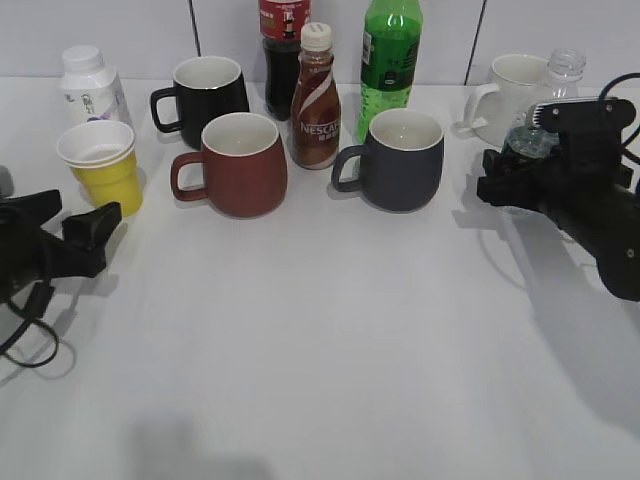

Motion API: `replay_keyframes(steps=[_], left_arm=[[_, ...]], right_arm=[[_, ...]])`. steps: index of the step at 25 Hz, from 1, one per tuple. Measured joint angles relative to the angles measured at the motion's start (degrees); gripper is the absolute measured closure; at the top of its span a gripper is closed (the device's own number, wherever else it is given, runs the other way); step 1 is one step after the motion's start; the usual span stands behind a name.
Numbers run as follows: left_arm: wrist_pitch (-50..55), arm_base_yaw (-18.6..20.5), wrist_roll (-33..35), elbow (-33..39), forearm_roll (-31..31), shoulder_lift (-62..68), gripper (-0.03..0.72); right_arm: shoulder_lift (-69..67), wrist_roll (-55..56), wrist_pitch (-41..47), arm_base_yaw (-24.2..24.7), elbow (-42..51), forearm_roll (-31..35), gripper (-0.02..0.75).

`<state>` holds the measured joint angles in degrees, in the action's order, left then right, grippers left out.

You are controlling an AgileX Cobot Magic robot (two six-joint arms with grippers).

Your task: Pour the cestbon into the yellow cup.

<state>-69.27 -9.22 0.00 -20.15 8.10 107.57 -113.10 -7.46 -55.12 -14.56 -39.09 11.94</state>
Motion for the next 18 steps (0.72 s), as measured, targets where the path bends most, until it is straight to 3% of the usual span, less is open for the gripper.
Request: replay_keyframes(steps=[9, 18], left_arm=[[2.4, 0.0, -2.6, 4.3, 0.5, -9.5, 0.098], [18.1, 0.0, -15.2, 4.3, 9.2, -21.5, 0.098]], right_arm=[[4.8, 2.0, 3.6, 0.0, 5.8, 0.2, 0.150], [11.9, 2.3, 18.9, -0.1, 8.6, 0.3, 0.150]])
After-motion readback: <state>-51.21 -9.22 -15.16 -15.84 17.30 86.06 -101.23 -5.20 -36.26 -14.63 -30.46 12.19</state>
